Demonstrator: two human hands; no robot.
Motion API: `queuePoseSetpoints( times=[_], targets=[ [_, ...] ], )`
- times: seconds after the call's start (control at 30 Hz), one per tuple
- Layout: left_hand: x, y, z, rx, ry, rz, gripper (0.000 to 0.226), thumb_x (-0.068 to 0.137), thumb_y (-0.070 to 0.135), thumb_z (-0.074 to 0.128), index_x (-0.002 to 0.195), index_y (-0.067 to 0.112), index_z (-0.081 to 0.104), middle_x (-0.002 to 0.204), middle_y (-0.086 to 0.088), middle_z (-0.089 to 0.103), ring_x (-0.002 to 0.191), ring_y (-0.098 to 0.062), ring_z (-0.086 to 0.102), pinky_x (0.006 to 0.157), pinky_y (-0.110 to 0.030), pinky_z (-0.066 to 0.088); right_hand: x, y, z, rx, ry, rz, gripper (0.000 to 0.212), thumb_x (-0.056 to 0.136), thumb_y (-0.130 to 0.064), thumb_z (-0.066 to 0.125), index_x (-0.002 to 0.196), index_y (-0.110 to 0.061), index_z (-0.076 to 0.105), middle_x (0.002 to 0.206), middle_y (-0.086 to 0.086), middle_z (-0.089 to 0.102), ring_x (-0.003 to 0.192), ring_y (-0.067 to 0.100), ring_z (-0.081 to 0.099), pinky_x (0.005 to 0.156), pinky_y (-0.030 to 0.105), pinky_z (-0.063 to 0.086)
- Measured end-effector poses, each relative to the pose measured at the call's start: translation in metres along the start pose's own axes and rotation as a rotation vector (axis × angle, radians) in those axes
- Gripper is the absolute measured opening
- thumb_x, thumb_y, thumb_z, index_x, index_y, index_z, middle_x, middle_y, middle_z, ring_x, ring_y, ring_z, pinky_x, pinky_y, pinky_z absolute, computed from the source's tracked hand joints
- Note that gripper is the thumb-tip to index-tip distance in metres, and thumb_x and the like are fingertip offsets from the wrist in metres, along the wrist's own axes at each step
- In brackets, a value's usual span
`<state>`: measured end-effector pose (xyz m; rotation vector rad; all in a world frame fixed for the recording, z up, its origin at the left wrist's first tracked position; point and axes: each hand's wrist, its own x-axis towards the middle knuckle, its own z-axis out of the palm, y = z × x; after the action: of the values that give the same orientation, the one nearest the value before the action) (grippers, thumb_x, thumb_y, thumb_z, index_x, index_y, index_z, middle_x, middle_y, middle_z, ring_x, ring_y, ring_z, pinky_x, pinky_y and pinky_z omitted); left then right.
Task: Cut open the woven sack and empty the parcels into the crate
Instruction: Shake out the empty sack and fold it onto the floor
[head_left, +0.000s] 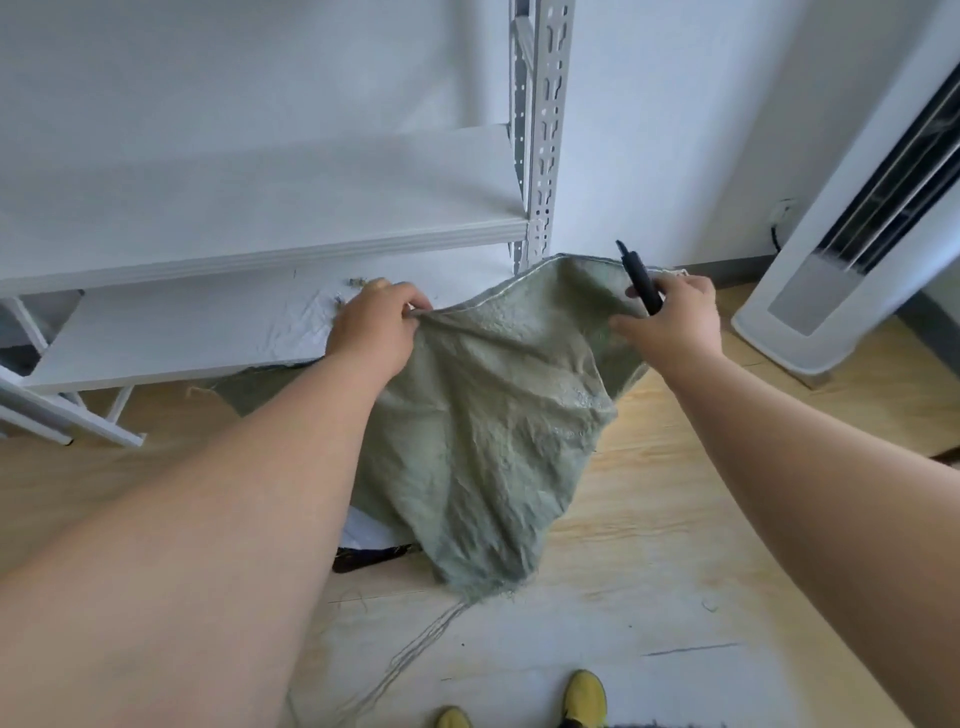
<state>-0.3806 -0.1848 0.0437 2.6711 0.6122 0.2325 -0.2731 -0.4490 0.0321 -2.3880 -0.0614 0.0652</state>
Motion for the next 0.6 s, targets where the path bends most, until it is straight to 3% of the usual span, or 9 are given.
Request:
queuePoseSetpoints(
  times=[0.13, 0.23, 0.33, 0.43, 0.5, 0.6],
  targets=[
    [-0.001, 0.018, 0.004, -0.074, -0.022, 0.194, 0.030, 0.093, 0.003, 0.050, 0.106, 0.020, 0.071, 0.112, -0.005, 0.054, 0.103, -0.023, 0.055, 0.085, -0.024, 0.038, -0.014, -0.032, 0.016, 0.000, -0.145, -0.321, 0.068, 0.072, -0.029, 0.082, 0.134, -0.026, 0.054, 0.142, -0.004, 0.038, 0.117, 0.010, 0.045, 0.096, 0.019, 0.028],
    [-0.004, 0.027, -0.002, -0.100, 0.038, 0.343, 0.029, 0.092, -0.002, 0.048, 0.104, 0.012, 0.071, 0.115, -0.007, 0.056, 0.105, -0.025, 0.055, 0.089, -0.027, 0.042, -0.012, -0.044, 0.024, -0.108, -0.173, -0.354, 0.078, 0.074, -0.022, 0.080, 0.142, -0.034, 0.044, 0.148, 0.000, 0.030, 0.127, 0.016, 0.043, 0.100, 0.022, 0.031],
    [-0.007, 0.024, -0.005, -0.098, 0.051, 0.418, 0.028, 0.092, -0.001, 0.048, 0.103, 0.011, 0.071, 0.113, -0.007, 0.056, 0.103, -0.026, 0.056, 0.089, -0.036, 0.047, -0.007, -0.053, 0.021, 0.008, -0.065, -0.352, 0.076, 0.076, -0.007, 0.072, 0.142, -0.031, 0.042, 0.145, 0.003, 0.031, 0.117, 0.012, 0.045, 0.095, 0.016, 0.032],
    [-0.012, 0.021, -0.004, -0.135, 0.014, 0.402, 0.028, 0.094, 0.002, 0.049, 0.105, 0.015, 0.071, 0.113, -0.004, 0.056, 0.103, -0.020, 0.055, 0.089, -0.028, 0.043, -0.002, -0.067, 0.024, -0.012, -0.156, -0.383, 0.065, 0.076, -0.001, 0.063, 0.135, -0.026, 0.054, 0.135, 0.007, 0.040, 0.118, 0.016, 0.046, 0.089, 0.011, 0.030],
    [-0.016, 0.022, -0.003, -0.184, -0.014, 0.371, 0.025, 0.094, 0.006, 0.051, 0.107, 0.018, 0.070, 0.111, -0.003, 0.057, 0.099, -0.015, 0.052, 0.085, -0.022, 0.038, -0.005, -0.073, 0.031, -0.022, -0.250, -0.372, 0.051, 0.081, -0.010, 0.065, 0.129, -0.027, 0.060, 0.114, 0.007, 0.053, 0.102, 0.021, 0.055, 0.081, 0.020, 0.039],
    [-0.017, 0.015, -0.004, -0.203, -0.032, 0.228, 0.018, 0.094, 0.017, 0.054, 0.106, 0.021, 0.068, 0.100, 0.001, 0.061, 0.095, -0.019, 0.056, 0.078, -0.026, 0.039, -0.019, -0.081, 0.040, 0.180, -0.182, -0.151, 0.027, 0.087, -0.034, 0.063, 0.109, -0.020, 0.067, 0.079, -0.001, 0.059, 0.066, 0.019, 0.056, 0.066, 0.032, 0.052]
  ],
)
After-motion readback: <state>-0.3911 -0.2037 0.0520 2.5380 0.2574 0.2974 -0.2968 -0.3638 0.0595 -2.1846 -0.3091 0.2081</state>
